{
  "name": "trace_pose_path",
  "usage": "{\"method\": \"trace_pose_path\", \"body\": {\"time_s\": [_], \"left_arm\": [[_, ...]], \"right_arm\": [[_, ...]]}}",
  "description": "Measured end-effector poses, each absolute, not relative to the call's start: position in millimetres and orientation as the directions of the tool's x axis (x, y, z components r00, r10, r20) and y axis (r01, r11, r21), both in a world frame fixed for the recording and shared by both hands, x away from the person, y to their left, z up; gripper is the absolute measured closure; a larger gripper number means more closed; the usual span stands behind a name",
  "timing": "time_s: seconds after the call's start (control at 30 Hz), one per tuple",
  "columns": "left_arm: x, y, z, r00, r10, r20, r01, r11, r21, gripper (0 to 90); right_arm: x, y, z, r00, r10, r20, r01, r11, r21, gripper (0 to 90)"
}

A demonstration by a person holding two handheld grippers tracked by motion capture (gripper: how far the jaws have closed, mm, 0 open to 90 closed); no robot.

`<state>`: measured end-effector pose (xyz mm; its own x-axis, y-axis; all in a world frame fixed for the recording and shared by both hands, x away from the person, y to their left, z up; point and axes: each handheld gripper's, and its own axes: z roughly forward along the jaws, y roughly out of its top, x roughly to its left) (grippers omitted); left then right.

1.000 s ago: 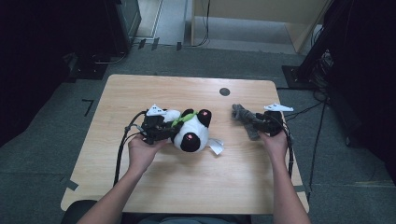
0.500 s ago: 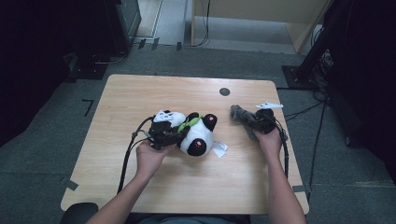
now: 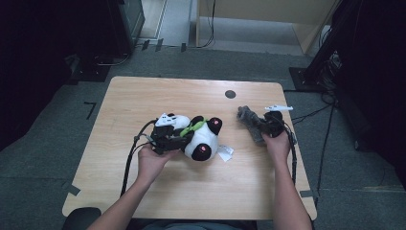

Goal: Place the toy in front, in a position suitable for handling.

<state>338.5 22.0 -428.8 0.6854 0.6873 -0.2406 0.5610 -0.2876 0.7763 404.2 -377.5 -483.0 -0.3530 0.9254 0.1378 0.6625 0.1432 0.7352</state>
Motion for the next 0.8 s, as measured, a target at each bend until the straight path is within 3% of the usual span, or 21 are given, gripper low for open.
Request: {"method": "trace_pose_path", "body": {"time_s": [0.33,0.8], "left_arm": [[341,37,-423,0.722,0.646,-0.248,0.539,-0.299,0.788,40.7],[343,67,-415,0.736,0.638,-0.228,0.504,-0.290,0.814,34.4]], "right_arm": [[397,-371,-469,-0.381,0.910,0.162,0.662,0.147,0.735,79.9],[388,-355,-450,-0.421,0.888,0.183,0.666,0.166,0.727,79.9]]}}
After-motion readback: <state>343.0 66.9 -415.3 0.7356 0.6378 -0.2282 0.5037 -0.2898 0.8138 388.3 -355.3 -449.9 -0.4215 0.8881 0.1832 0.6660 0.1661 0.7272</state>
